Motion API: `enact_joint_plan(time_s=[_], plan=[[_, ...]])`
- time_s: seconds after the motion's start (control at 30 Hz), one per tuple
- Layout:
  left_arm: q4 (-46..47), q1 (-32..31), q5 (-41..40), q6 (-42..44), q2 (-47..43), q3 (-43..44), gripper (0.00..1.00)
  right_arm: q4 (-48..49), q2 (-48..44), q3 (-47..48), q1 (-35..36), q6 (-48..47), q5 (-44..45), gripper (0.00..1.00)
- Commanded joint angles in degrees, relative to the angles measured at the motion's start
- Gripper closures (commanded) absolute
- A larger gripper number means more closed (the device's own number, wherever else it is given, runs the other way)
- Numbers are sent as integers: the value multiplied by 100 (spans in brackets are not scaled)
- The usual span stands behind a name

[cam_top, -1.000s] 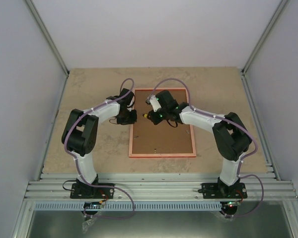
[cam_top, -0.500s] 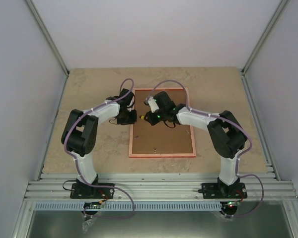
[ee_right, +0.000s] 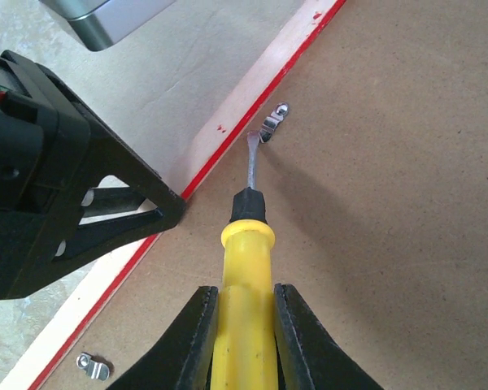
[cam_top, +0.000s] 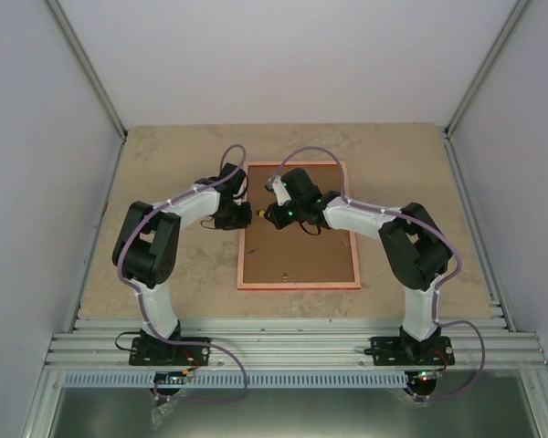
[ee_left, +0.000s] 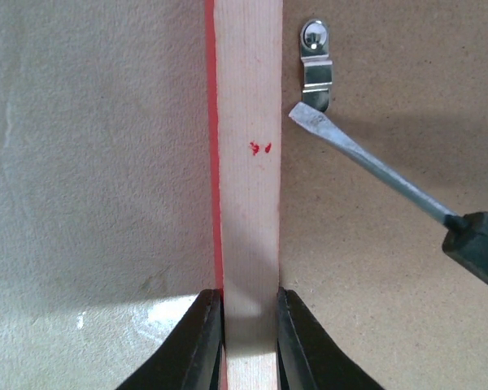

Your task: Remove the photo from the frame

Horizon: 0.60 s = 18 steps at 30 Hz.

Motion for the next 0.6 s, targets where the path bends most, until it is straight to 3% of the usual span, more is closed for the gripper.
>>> enact_joint_plan(time_s=[0.0, 0.57], plan=[[-244, 9, 96, 18, -55, -163, 84, 85, 71, 86, -14, 103, 240, 99], [-236, 9, 43, -113, -87, -184, 84, 59, -428, -193, -113, 42, 403, 99]])
